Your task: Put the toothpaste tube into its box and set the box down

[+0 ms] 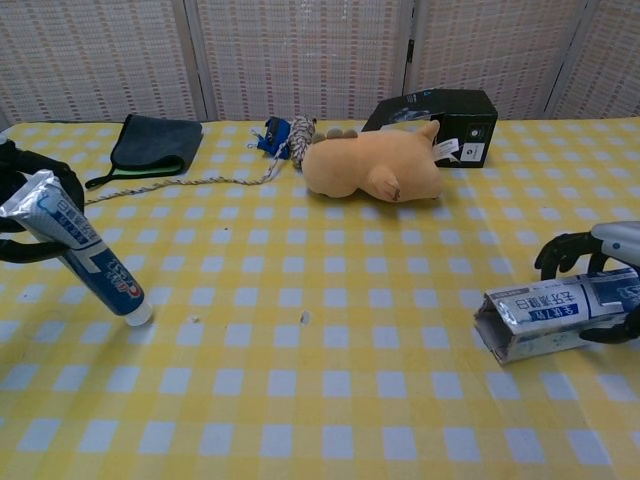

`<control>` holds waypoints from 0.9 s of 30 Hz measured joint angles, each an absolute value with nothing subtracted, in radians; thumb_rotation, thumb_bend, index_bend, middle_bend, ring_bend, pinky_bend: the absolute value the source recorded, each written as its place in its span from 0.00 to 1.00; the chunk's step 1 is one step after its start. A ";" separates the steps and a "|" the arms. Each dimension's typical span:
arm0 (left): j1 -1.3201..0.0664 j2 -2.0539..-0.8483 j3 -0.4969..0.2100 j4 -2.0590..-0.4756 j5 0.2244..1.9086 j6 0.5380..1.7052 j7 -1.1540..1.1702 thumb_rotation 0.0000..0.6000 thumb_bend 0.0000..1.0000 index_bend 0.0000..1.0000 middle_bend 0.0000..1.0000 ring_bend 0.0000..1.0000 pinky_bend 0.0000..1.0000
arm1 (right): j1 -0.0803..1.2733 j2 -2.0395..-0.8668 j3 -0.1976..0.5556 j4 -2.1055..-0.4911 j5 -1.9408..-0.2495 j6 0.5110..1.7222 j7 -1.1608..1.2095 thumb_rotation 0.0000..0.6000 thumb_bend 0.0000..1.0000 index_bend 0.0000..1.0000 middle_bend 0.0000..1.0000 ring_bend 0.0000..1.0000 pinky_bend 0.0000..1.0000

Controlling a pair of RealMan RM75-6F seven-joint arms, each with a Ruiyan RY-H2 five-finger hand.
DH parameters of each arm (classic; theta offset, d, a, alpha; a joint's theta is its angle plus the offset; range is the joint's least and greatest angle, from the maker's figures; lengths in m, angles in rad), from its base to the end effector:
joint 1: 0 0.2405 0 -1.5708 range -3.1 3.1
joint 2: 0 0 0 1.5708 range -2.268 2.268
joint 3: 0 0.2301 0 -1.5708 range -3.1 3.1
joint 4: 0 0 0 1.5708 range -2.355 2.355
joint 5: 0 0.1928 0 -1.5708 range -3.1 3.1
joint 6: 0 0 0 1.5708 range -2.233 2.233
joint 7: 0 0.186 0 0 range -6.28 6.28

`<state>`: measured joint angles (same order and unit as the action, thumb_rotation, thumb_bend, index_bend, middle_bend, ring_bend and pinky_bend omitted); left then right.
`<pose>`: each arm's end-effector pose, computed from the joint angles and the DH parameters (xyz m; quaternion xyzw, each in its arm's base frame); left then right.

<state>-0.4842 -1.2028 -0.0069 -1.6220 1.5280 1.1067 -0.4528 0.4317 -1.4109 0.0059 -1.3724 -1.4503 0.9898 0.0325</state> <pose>-0.1935 0.2917 0.0642 -0.6462 -0.5350 -0.4533 0.3011 -0.2507 -0.2873 0.0084 0.7326 -0.4474 0.3102 0.4085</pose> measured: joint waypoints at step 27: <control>-0.466 -1.130 -0.047 -1.743 1.492 1.154 -0.405 1.00 0.62 0.79 1.00 1.00 1.00 | 0.435 -1.370 0.061 -1.459 -1.455 1.058 0.253 1.00 0.23 0.51 0.35 0.35 0.42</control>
<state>-0.4658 -1.1302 -0.0470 -1.7433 1.4922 1.1541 -0.4052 0.4348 -1.3696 0.0609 -1.4593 -1.4547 1.0584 0.2531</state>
